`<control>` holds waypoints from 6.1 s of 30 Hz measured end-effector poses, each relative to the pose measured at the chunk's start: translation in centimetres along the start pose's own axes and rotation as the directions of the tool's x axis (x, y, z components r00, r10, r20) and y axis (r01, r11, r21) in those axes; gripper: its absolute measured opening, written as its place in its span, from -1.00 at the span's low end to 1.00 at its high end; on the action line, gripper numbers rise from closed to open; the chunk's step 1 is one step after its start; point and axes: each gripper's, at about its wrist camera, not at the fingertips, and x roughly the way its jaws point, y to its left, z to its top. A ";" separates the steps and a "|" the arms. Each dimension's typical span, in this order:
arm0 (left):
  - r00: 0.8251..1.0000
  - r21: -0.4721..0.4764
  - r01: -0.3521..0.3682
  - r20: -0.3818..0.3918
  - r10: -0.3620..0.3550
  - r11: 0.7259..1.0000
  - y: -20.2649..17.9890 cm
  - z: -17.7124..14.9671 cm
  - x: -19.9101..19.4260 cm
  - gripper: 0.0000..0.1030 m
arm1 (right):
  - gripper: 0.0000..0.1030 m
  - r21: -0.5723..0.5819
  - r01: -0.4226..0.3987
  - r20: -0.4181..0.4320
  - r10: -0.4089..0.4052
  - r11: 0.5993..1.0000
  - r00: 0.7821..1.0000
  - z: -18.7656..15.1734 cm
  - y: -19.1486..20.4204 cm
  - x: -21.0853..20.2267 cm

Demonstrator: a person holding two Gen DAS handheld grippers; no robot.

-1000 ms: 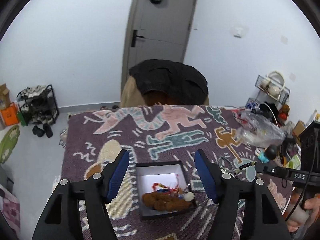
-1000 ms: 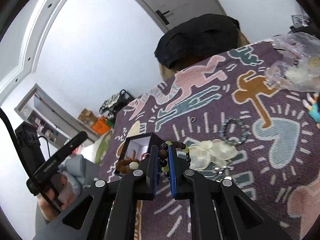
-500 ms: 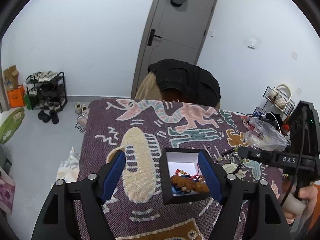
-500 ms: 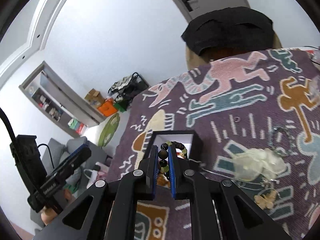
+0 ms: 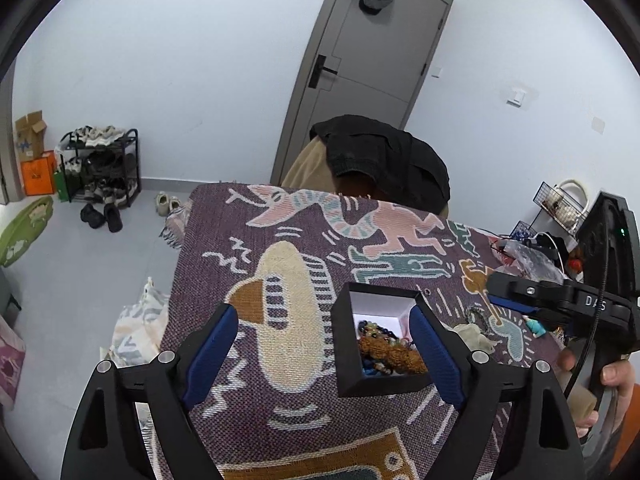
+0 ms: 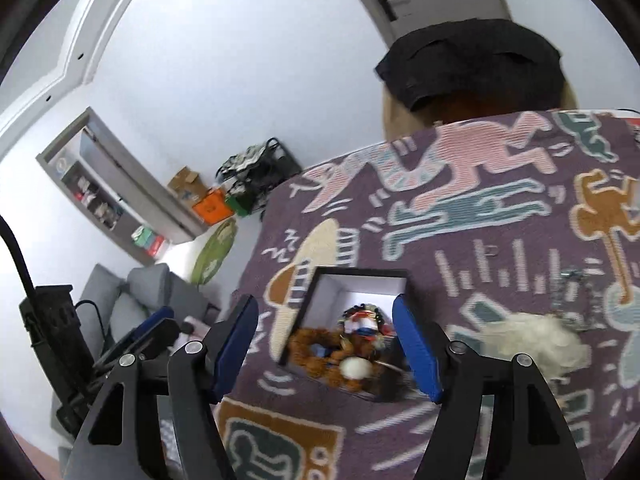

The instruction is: Organize jewelry

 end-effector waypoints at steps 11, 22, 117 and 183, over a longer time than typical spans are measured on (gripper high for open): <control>0.996 0.083 0.080 -0.044 -0.076 0.993 -6.3 -0.7 2.3 0.71 | 0.36 0.122 0.123 0.051 -0.130 0.985 0.990 -2.1 -8.1 -6.3; 0.985 0.192 0.168 -0.078 -0.155 0.967 -13.3 -2.1 3.6 0.64 | 0.35 0.190 0.157 0.078 -0.175 0.969 0.982 -4.7 -12.8 -9.8; 0.969 0.202 0.207 -0.175 -0.173 0.957 -17.0 -0.1 6.2 -0.75 | 0.28 -0.216 0.447 -0.126 -0.479 0.868 0.869 -9.3 -11.3 -0.2; 0.994 0.078 0.081 -0.083 -0.074 0.994 -4.5 4.1 3.6 0.48 | 0.01 -0.219 0.062 -0.069 -0.078 0.974 0.995 -0.4 0.8 0.6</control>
